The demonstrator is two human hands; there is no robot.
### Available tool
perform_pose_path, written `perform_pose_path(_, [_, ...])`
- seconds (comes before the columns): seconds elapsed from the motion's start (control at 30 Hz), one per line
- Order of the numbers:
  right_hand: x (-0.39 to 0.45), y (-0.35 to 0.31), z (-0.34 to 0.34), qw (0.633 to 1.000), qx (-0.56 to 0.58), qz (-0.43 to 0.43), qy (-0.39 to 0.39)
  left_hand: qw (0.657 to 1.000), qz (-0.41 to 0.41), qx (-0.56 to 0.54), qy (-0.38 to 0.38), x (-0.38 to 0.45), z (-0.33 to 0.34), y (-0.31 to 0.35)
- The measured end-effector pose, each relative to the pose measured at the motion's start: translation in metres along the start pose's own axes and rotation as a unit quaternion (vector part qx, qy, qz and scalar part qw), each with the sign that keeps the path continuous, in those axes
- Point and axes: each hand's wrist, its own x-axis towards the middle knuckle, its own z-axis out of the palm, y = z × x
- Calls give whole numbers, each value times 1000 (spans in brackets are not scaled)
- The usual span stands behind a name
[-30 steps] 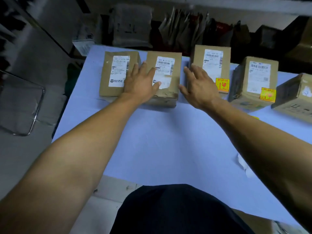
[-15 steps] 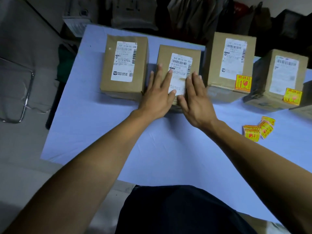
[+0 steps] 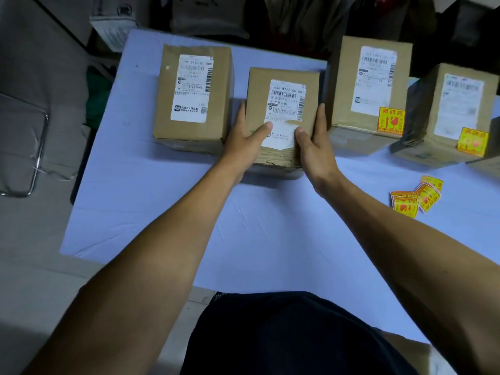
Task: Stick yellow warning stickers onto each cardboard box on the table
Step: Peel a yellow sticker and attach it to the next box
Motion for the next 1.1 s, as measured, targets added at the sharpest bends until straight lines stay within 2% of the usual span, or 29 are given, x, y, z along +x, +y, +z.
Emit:
perform_pose_path(0.23, [-79,22,-8,998,-59,-1,11,1000,15,-13,-6,-74,3,-25])
perform_pose_path(0.5, [-158,59,-34,998,-63,-1,-9,999,40,-1,-22,-165,24,-57])
perform_pose_path(0.63, [-177,81,-58,998,-59,11,4,998,41,16,-45,-185,50,-68])
perform_pose_path(0.83, [-167,89,-105,999,-49,11,21,995,38,65,-58,-181,97,-52])
perform_pose_path(0.97, [-163,90,-117,998,-61,2,6,992,28,111,-56,-177,108,-48])
perform_pose_path(1.1, [-162,94,-135,998,-63,6,17,967,56,247,-13,-175,107,-45])
